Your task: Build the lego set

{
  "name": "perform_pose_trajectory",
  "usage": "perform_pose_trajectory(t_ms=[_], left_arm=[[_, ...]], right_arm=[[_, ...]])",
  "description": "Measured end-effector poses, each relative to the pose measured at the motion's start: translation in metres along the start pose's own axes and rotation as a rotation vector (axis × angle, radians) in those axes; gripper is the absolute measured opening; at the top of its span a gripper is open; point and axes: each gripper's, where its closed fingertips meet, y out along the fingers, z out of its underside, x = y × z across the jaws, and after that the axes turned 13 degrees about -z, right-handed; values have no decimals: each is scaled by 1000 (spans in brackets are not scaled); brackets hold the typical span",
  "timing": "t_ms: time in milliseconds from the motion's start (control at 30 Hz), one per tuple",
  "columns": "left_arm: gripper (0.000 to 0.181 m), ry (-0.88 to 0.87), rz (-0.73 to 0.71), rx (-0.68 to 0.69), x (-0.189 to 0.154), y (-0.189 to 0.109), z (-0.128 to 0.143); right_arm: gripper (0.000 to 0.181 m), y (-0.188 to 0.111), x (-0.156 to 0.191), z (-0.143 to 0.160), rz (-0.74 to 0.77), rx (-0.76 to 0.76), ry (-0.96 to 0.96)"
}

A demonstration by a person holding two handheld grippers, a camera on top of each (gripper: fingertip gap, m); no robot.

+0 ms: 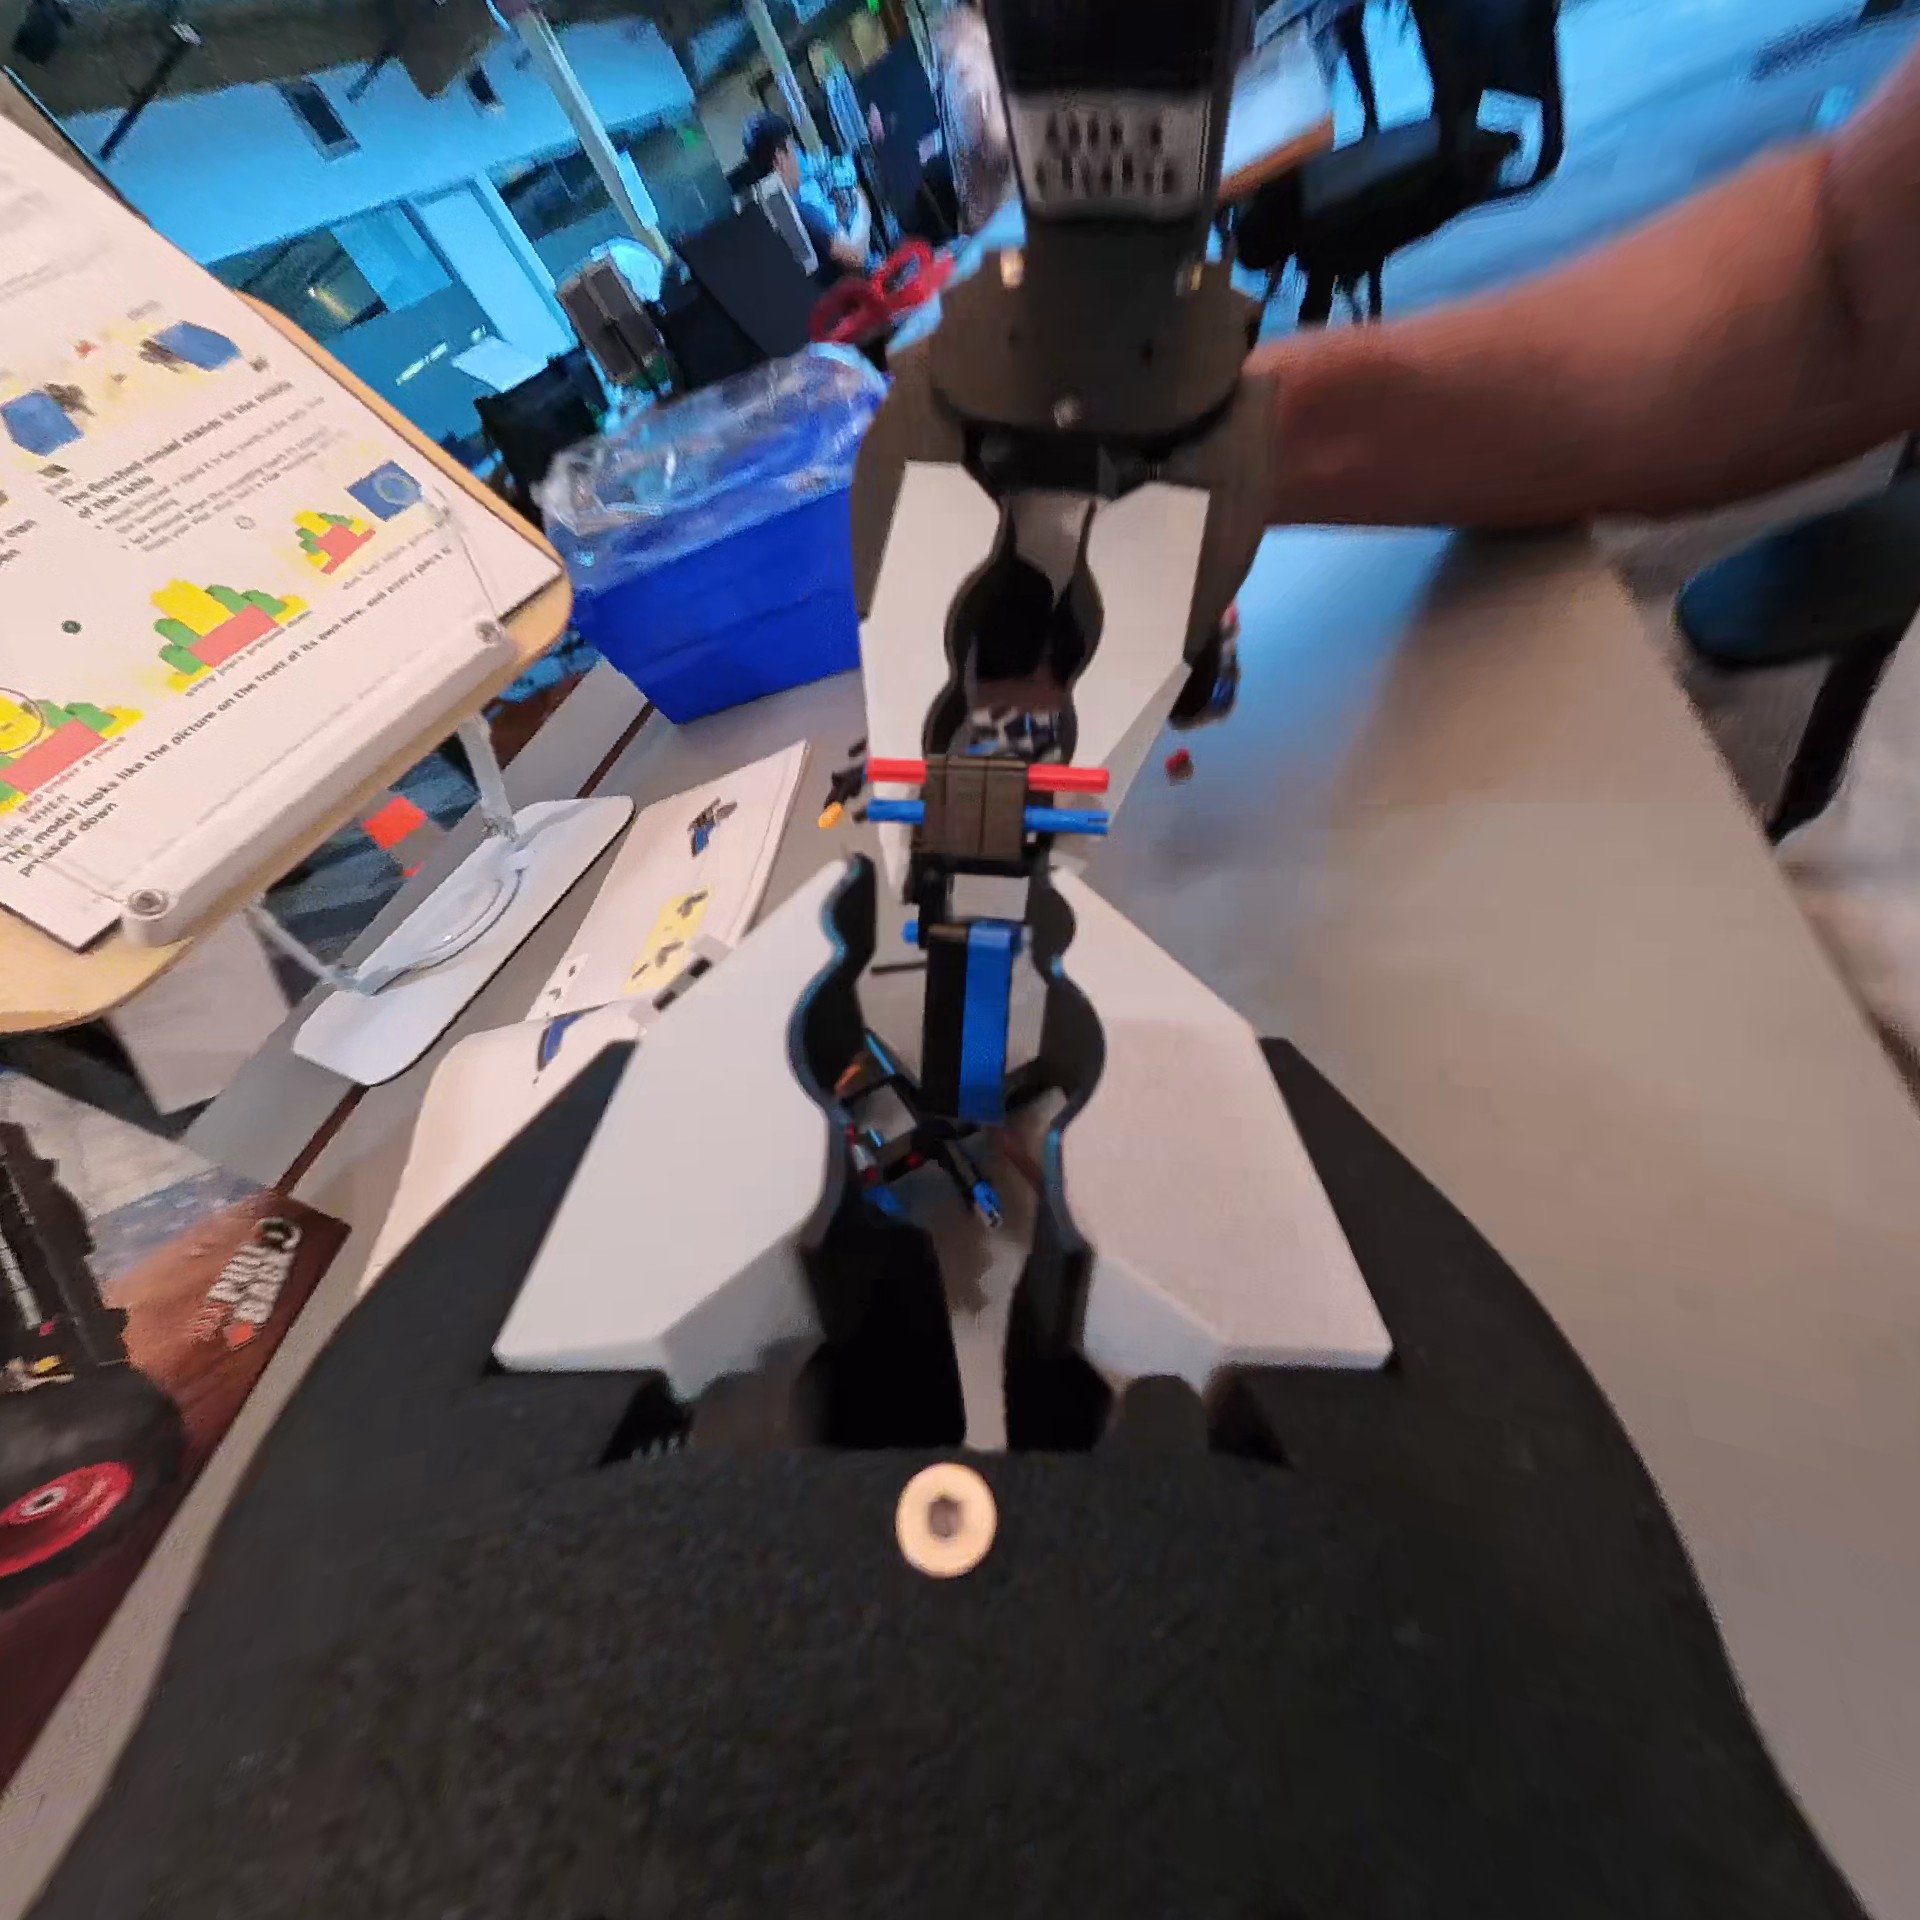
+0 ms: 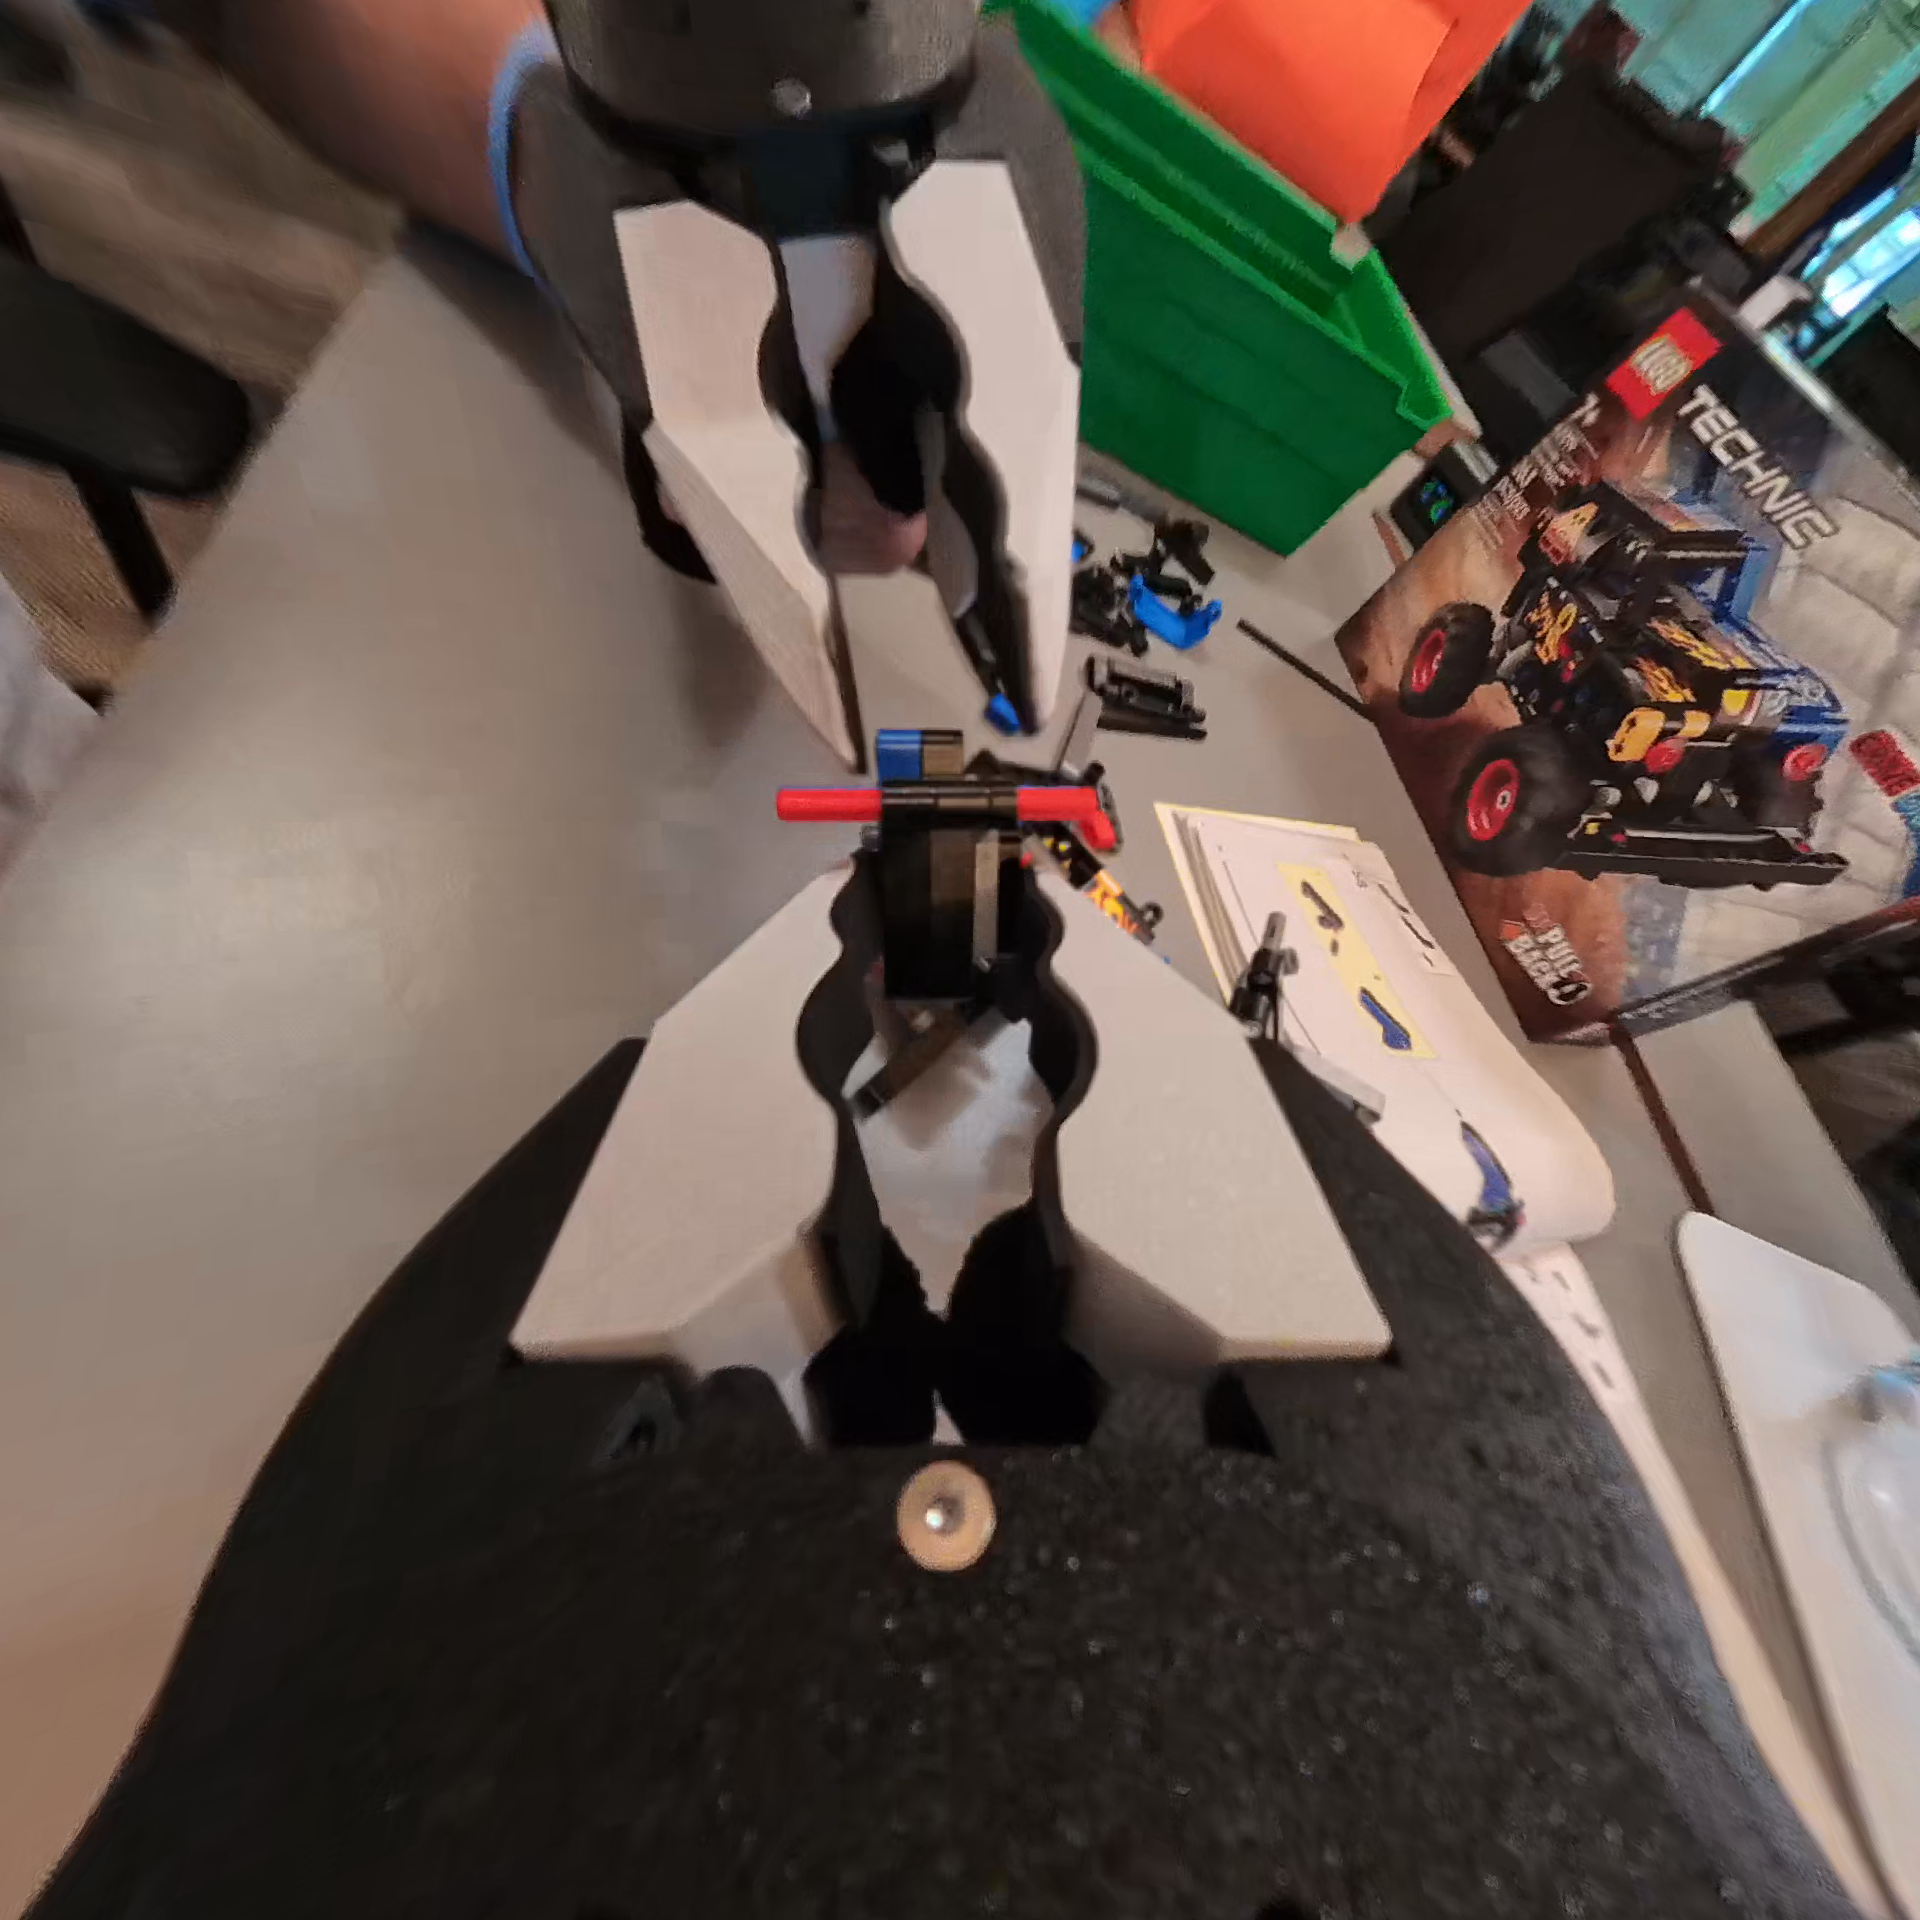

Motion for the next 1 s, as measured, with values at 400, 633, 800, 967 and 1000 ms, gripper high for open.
perform_pose_trajectory(t_ms=[400, 633, 800, 967, 1000], left_arm=[[30, -149, 69, -66, 0, -9, -13], [16, -204, 88, -105, -4, -10, -16], [13, -394, 144, -118, 2, -11, -21], [19, -356, 27, -93, 27, -8, -13], [21, -325, -6, -88, 32, -8, -12]], right_arm=[[25, -10, 5, -44, -128, -474, 95], [25, -9, 5, -45, -143, -497, 119], [25, -9, 1, -49, -197, -568, 288], [25, -5, -15, -45, -254, -612, 599], [25, -5, -17, -43, -275, -626, 663]])
